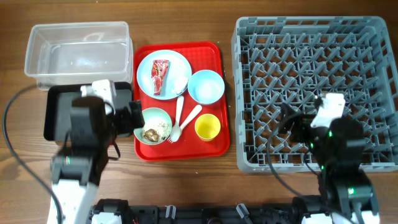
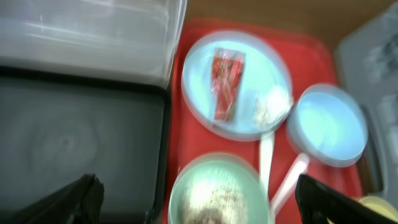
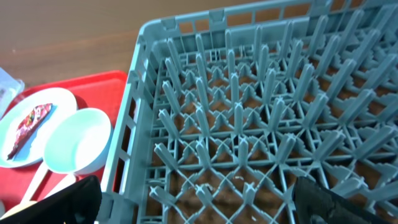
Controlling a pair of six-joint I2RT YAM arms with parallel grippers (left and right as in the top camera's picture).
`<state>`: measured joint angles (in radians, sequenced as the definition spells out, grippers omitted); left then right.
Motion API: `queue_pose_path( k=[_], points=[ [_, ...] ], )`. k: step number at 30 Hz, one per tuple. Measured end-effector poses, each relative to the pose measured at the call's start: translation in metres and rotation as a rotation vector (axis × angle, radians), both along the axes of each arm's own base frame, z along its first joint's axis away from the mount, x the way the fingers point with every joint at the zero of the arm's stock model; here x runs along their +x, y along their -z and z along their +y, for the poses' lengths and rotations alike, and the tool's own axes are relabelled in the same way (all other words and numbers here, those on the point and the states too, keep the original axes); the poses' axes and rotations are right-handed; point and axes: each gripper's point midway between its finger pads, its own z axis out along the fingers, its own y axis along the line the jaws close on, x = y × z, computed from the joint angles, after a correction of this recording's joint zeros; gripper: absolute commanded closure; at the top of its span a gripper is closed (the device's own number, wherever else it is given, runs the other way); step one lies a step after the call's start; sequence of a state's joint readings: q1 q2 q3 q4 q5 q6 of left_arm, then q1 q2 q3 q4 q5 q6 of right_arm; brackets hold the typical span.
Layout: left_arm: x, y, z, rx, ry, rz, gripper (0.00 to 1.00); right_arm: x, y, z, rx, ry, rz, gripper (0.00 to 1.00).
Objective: Sort waste into correct bins and load items into the dishwasher rack
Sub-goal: 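Grasp the red candy wrapper and tissue with the left gripper, lift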
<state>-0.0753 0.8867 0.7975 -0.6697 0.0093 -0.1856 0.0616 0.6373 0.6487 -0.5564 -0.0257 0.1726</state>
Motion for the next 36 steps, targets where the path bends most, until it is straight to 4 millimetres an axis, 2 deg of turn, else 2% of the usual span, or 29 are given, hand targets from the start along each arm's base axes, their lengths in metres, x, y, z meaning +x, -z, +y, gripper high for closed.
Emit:
queue_pose_path(
  k=[2,3,6,7,10,12,16,20,22,23,25,26,27,30,32,33,36],
  points=[
    [0.014,-0.004,-0.001,0.01,0.0,0.128,0.0,0.004,0.004,0.0,-0.005,0.002,0.112,0.0],
    [0.025,-0.008,-0.002,0.01,0.001,0.139,0.0,0.006,0.005,0.0,-0.008,0.002,0.149,0.0],
    [0.056,-0.019,-0.014,-0.037,0.041,0.07,0.0,0.013,0.008,0.001,-0.009,0.002,0.187,0.0],
    [0.076,-0.029,-0.021,-0.058,0.066,-0.004,0.0,0.013,0.009,0.001,-0.01,0.001,0.192,0.0],
    [0.105,-0.031,-0.037,-0.054,0.107,-0.076,0.02,0.013,0.008,0.001,-0.01,0.002,0.19,0.0],
    [0.124,-0.013,-0.052,-0.039,0.139,-0.067,0.04,0.014,0.008,0.001,-0.01,0.002,0.189,0.0],
    [0.153,0.041,-0.077,0.02,0.189,-0.021,0.06,0.014,0.007,0.001,-0.009,0.002,0.188,0.0],
    [0.156,0.129,-0.079,0.084,0.182,0.158,0.13,0.014,0.008,0.001,-0.009,0.002,0.189,0.0],
    [0.153,0.152,-0.077,0.101,0.179,0.212,0.28,0.014,0.008,0.001,-0.009,0.002,0.189,0.0],
    [0.151,0.164,-0.075,0.109,0.178,0.239,0.38,0.014,0.008,0.001,-0.01,0.002,0.189,0.0],
    [0.149,0.175,-0.074,0.121,0.181,0.264,0.59,0.014,0.008,0.001,-0.009,0.002,0.189,0.0],
    [0.149,0.176,-0.073,0.129,0.18,0.267,0.83,0.014,0.008,0.001,-0.009,0.002,0.188,0.0],
    [0.148,0.177,-0.072,0.133,0.179,0.272,0.96,0.014,0.008,0.001,-0.009,0.002,0.189,0.0],
    [0.148,0.176,-0.071,0.137,0.179,0.271,0.96,0.014,0.008,0.001,-0.009,0.001,0.189,0.0],
    [0.148,0.169,-0.071,0.136,0.179,0.261,0.96,0.014,0.008,0.001,-0.009,0.001,0.189,0.0],
    [0.15,0.156,-0.072,0.129,0.174,0.234,0.96,0.014,0.008,0.001,-0.009,0.001,0.189,0.0],
    [0.158,0.085,-0.063,0.051,0.092,0.083,0.96,0.014,0.008,0.001,-0.009,0.001,0.188,0.0]
  ],
)
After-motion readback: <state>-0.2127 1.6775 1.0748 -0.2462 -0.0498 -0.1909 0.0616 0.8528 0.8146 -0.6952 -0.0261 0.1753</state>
